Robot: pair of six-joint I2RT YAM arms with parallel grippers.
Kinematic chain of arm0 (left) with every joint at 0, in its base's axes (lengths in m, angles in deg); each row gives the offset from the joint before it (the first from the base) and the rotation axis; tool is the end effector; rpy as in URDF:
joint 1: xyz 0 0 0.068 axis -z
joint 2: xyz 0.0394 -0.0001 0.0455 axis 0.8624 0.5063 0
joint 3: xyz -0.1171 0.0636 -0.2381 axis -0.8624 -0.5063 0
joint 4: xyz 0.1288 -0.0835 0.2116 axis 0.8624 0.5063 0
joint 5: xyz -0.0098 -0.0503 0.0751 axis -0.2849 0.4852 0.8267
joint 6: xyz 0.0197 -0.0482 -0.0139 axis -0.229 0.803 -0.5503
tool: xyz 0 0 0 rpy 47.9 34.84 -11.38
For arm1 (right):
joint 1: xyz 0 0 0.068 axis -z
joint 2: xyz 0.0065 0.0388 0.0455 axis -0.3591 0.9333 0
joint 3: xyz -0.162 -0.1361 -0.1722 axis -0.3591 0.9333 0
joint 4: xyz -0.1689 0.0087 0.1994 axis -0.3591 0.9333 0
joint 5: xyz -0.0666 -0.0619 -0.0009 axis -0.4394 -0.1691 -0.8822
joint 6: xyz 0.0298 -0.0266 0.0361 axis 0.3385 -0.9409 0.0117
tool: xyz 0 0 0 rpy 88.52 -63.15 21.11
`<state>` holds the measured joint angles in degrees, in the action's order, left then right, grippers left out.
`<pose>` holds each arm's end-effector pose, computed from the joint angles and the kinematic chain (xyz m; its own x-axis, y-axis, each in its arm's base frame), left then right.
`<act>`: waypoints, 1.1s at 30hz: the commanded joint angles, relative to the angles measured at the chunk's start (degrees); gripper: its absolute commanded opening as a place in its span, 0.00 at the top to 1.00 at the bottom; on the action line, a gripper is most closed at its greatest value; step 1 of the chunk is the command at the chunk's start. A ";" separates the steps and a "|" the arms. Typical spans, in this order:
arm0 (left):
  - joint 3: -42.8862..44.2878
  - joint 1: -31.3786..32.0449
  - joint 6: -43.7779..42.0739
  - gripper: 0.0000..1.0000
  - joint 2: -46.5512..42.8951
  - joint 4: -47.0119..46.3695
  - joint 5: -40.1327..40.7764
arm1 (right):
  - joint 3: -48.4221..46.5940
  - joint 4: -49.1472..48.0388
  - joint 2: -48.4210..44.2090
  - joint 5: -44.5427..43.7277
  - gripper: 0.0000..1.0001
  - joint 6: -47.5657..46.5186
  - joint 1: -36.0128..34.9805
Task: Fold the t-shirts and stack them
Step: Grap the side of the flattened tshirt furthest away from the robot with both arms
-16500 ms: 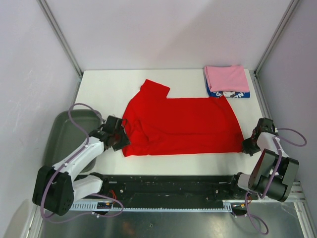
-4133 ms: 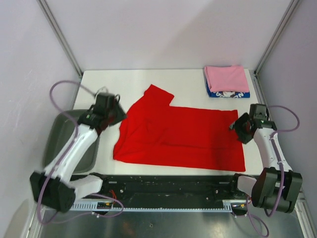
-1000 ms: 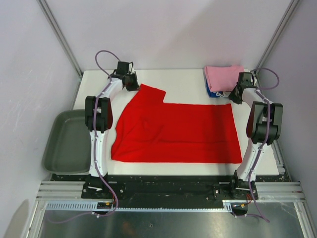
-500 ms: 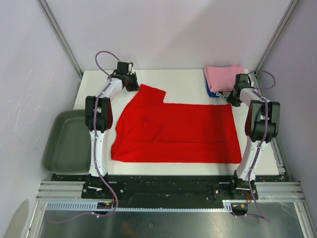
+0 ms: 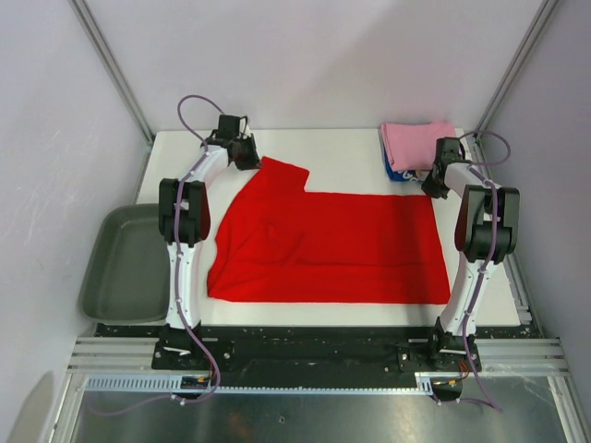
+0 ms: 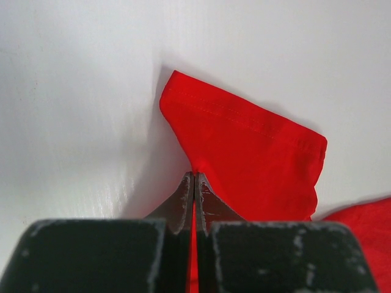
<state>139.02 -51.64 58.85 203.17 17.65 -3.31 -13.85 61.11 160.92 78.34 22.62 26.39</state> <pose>0.5355 -0.0842 0.1763 -0.7931 -0.2242 -0.5663 0.0401 0.9086 -0.4158 0.4489 -0.0484 0.1677 -0.6804 0.4635 -0.5677 0.5086 0.8563 0.0895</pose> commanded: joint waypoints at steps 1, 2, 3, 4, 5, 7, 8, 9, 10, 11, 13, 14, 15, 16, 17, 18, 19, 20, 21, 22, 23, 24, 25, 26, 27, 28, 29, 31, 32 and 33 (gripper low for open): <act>2.77 -0.39 1.05 1.00 -0.71 -1.10 -1.42 | -3.07 1.32 0.00 -2.15 1.00 -0.31 -0.25; 2.68 -0.39 1.27 1.00 -1.15 -1.10 -1.46 | -3.22 1.40 -0.20 -2.28 1.00 -0.35 -0.20; 2.59 -0.39 1.52 1.00 -1.67 -1.10 -1.52 | -3.34 1.52 -0.39 -2.31 1.00 -0.28 -0.14; 2.50 -0.39 1.82 1.00 -2.33 -1.10 -1.42 | -3.49 1.67 -0.58 -2.19 1.00 -0.16 -0.06; 2.42 -0.34 2.01 1.00 -3.10 -1.10 -1.24 | -3.65 1.79 -0.76 -1.86 1.00 -0.06 0.02; 2.09 -0.35 2.16 1.00 -5.17 -1.12 -0.45 | -3.84 1.99 -1.22 -1.20 1.00 0.13 0.15; 1.90 -0.33 2.14 1.00 -6.15 -1.11 -0.05 | -3.87 2.04 -1.52 -0.93 1.00 0.18 0.22; 1.54 -0.40 2.13 1.00 -7.25 -1.11 0.32 | -3.88 2.11 -1.84 -0.71 1.00 0.25 0.25; 1.01 -0.39 2.25 1.00 -8.33 -1.15 0.56 | -3.76 2.19 -2.13 -0.55 1.00 0.37 0.31; 0.31 -0.43 2.45 1.00 -9.35 -1.12 0.54 | -3.61 2.23 -2.46 -0.30 1.00 0.43 0.38; -1.34 -0.42 2.97 1.00 -11.37 -1.11 0.22 | -3.23 2.54 -3.16 0.00 1.00 0.69 0.50; -2.45 -0.40 3.25 1.00 -12.45 -1.15 -0.07 | -2.86 2.67 -3.67 0.02 1.00 0.81 0.52; -3.58 -0.39 3.47 1.00 -13.57 -1.17 -0.48 | -2.28 2.51 -4.24 0.03 1.00 0.87 0.58; -4.80 -0.35 3.63 1.00 -14.65 -1.18 -0.77 | -1.64 2.34 -4.92 0.08 1.00 0.90 0.65; -6.11 -0.32 3.80 1.00 -15.94 -1.18 -0.87 | -0.97 2.13 -5.61 0.11 1.00 0.96 0.73; -7.65 -0.27 4.06 1.00 -17.29 -1.19 -0.96 | -0.24 1.93 -6.30 0.12 1.00 1.03 0.86; -9.21 -0.19 4.36 1.00 -18.71 -1.14 -1.01 | 0.44 1.75 -7.05 0.17 1.00 1.07 0.96; -11.00 -0.16 4.65 1.00 -20.25 -1.12 -0.95 | 1.08 1.65 -7.73 0.15 1.00 1.13 1.06; -12.99 -0.05 5.01 1.00 -21.82 -1.20 -1.05 | 1.71 1.56 -8.51 0.10 1.00 1.16 1.15; -14.96 0.09 5.32 1.00 -23.48 -1.24 -1.05 | 2.38 1.56 -9.29 -0.02 1.00 1.22 1.29; -17.04 0.29 5.48 1.00 -25.05 -1.26 -0.92 | 3.06 1.56 -10.08 -0.03 1.00 1.25 1.36; -19.18 0.48 5.55 1.00 -26.72 -1.22 -0.60 | 3.71 1.65 -10.87 -0.08 1.00 1.31 1.43; -21.21 0.62 5.77 1.00 -28.52 -1.21 -0.30 | 4.43 1.83 -11.70 -0.28 1.00 1.43 1.47; -23.37 0.73 5.96 1.00 -30.21 -1.24 -0.11 | 5.28 2.00 -12.69 -0.43 1.00 1.53 1.45; -25.51 0.79 6.19 1.00 -32.29 -1.21 0.16 | 6.36 1.96 -13.71 -0.63 1.00 1.62 1.39; -27.94 0.86 6.48 1.00 -34.43 -1.25 0.43 | 7.56 1.89 -14.79 -0.82 1.00 1.76 1.32; -30.43 0.98 6.76 1.00 -36.42 -1.22 0.83 | 8.68 1.86 -15.86 -0.96 1.00 1.87 1.24; -35.70 1.19 7.12 1.00 -40.55 -1.20 1.81 | 11.05 2.19 -18.09 -1.02 1.00 2.24 1.11; -38.26 1.32 7.34 1.00 -42.60 -1.19 2.44 | 12.23 2.53 -19.23 -1.19 1.00 2.55 1.05; -40.86 1.35 7.50 1.00 -44.50 -1.23 2.80 | 13.53 2.75 -20.32 -1.36 1.00 2.79 1.02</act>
<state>105.41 -50.85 64.78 167.89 17.01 -2.79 -3.77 63.32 146.25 78.64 24.02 27.55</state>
